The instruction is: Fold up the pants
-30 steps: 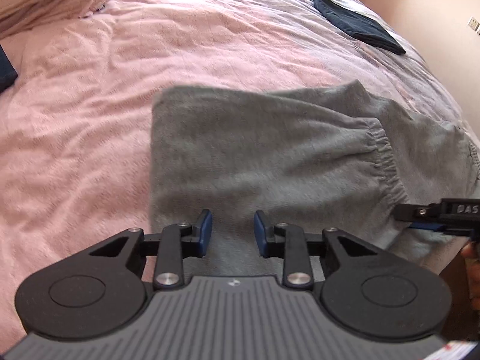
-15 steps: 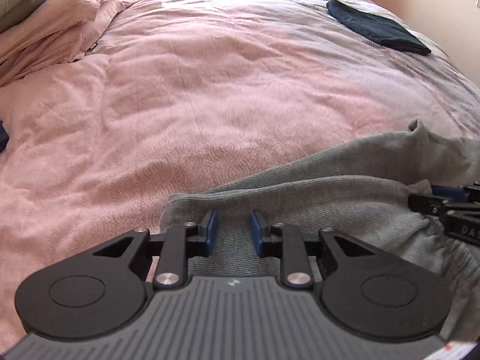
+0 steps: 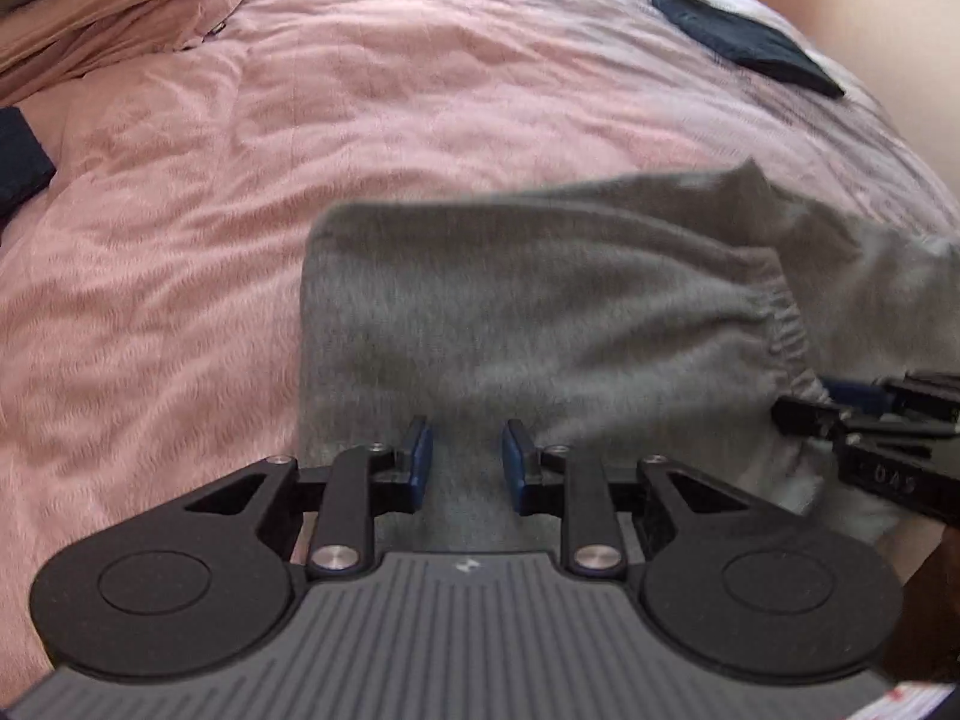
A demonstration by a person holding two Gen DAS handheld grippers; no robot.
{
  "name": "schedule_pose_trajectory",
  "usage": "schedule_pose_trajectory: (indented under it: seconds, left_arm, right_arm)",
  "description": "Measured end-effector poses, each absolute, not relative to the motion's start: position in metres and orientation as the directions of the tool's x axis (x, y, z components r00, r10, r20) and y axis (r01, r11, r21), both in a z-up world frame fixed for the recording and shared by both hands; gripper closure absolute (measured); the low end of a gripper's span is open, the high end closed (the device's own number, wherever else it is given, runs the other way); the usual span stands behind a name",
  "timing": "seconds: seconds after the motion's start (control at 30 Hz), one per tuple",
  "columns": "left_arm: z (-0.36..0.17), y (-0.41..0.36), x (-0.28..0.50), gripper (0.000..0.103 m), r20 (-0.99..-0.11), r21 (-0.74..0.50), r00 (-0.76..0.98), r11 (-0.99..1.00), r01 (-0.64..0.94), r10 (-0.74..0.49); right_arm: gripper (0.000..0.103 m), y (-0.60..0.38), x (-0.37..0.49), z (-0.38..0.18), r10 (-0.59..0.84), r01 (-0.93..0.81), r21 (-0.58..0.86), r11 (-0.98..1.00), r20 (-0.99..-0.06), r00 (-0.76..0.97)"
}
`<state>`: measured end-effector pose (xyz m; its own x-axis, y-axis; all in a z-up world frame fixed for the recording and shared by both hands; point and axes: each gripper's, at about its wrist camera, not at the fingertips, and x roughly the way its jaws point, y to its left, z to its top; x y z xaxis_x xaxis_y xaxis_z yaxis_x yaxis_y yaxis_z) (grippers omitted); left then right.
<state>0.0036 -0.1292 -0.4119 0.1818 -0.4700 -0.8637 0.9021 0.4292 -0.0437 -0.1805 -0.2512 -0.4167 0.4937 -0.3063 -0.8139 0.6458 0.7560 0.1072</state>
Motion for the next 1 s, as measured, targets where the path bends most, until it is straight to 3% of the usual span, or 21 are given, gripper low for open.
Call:
schedule_pose_trajectory:
  seconds: [0.23, 0.57, 0.77, 1.0]
  left_arm:
    - [-0.388, -0.124, -0.002, 0.079, -0.852, -0.046, 0.204, 0.456, 0.889, -0.482]
    - [-0.376, -0.11, -0.039, 0.072, -0.871, -0.067, 0.185, 0.483, 0.873, -0.456]
    - [-0.379, -0.118, -0.06, 0.072, -0.873, -0.068, 0.18, 0.478, 0.876, -0.454]
    - [-0.386, -0.128, -0.071, 0.072, -0.89, -0.064, 0.173, 0.493, 0.868, -0.421]
  right_arm:
    - [0.075, -0.272, -0.191, -0.402, -0.25, 0.646, 0.172, 0.744, -0.825, 0.507]
    - [0.059, -0.306, -0.33, -0.369, -0.343, 0.846, 0.205, 0.492, -0.848, 0.405]
    - [0.049, -0.341, -0.44, -0.363, -0.428, 0.91, 0.385, 0.152, -0.804, 0.412]
    - [0.047, -0.38, -0.503, -0.396, -0.493, 0.757, 0.647, -0.09, -0.689, 0.531]
